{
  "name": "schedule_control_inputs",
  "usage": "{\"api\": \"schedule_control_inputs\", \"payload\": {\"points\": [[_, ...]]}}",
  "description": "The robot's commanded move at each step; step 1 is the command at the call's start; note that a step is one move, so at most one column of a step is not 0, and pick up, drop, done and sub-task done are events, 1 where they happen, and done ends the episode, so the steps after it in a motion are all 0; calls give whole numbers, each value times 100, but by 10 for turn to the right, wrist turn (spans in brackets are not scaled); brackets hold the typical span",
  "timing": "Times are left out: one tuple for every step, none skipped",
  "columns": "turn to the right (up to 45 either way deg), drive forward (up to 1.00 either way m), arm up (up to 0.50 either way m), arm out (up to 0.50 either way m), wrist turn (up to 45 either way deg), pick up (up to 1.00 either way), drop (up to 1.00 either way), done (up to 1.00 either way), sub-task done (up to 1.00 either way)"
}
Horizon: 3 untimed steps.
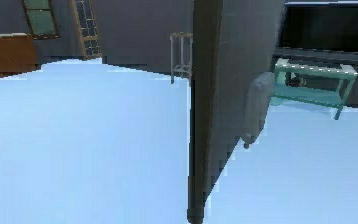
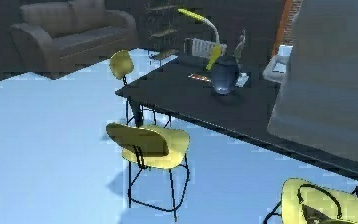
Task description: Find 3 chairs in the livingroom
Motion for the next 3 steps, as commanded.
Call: {"api": "schedule_control_inputs", "payload": {"points": [[450,0,0,0,0,0,0,0,0],[450,0,0,0,0,0,0,0,0],[450,0,0,0,0,0,0,0,0]]}}
